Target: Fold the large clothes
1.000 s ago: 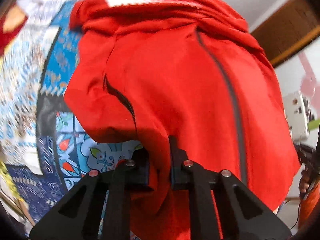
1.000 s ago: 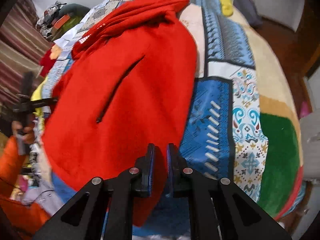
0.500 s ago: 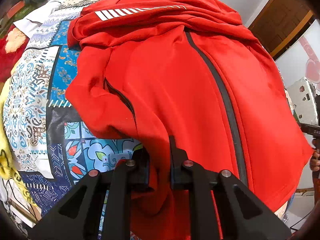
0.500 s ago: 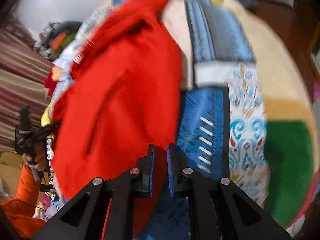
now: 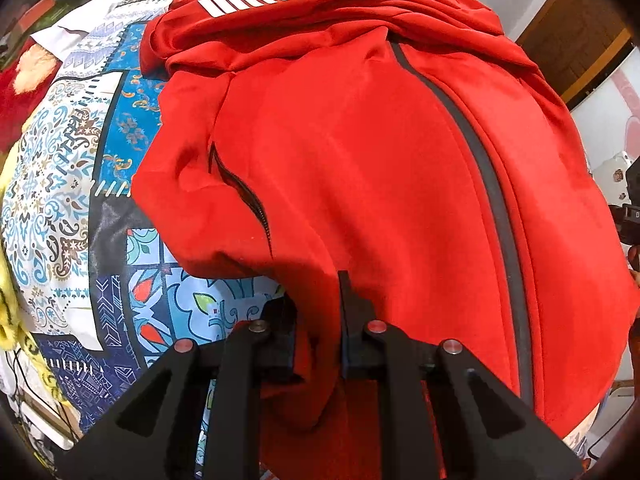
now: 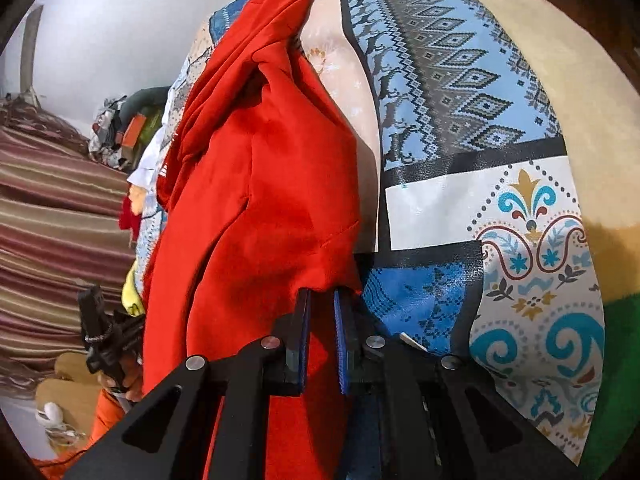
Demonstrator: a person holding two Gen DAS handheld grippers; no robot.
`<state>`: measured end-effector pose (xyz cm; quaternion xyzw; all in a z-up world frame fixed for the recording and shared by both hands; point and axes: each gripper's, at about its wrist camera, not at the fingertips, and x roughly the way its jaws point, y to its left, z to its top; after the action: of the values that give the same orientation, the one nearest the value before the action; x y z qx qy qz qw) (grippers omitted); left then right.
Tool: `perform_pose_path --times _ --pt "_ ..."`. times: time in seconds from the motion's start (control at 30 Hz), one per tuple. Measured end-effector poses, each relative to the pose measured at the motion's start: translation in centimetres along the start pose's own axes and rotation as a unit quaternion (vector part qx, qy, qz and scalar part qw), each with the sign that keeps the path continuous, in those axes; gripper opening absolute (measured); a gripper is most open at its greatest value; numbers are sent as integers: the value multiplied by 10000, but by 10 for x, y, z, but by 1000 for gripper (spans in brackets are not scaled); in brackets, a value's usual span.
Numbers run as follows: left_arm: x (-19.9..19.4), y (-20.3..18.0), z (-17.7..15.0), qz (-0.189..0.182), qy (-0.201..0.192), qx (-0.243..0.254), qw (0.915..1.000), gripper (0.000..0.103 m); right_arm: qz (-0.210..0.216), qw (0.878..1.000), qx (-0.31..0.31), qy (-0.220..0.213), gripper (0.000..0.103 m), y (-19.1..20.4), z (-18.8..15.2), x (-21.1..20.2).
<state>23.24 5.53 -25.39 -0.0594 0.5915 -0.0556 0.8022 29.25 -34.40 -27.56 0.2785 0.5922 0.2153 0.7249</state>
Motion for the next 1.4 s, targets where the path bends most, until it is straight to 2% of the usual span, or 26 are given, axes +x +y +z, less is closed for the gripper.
perform_pose_path --times 0.1,0.23,0.37,0.43,0.53,0.7,0.9,1.07,1.17,1.23,1.4 --pt "1 1 -2 63 4 32 10000 14 136 9997 146 132 7 -12 -4 -9" --pt "3 5 -5 63 12 16 10000 14 -69 9997 68 224 7 -16 -17 -22" --pt "3 9 -11 28 17 -42 10000 14 -20 9995 154 271 7 -13 -35 -34" --pt "4 12 -13 -9 2 -111 9999 14 360 9977 476 328 7 -18 -39 -35" --pt "3 17 -20 -85 -4 -232 9997 14 992 9886 1015 508 7 -29 -37 -27" --pt "1 19 -25 -98 7 -237 9997 15 908 9913 834 456 7 -14 -25 -7" --pt "1 16 -25 -91 -11 -246 9997 15 1491 9802 1253 351 7 -20 -13 18" --pt "0 16 -24 -92 -5 -301 9995 15 1317 9825 1292 243 6 -7 -2 29" --pt "-5 11 -22 -31 -47 -328 9994 14 924 9924 806 63 6 15 5 26" --pt "-12 6 -19 5 -150 -290 9995 14 682 9964 495 -9 6 34 11 25" --pt "-47 -16 -1 -55 -669 17 9977 14 740 9971 135 -143 6 69 31 24"
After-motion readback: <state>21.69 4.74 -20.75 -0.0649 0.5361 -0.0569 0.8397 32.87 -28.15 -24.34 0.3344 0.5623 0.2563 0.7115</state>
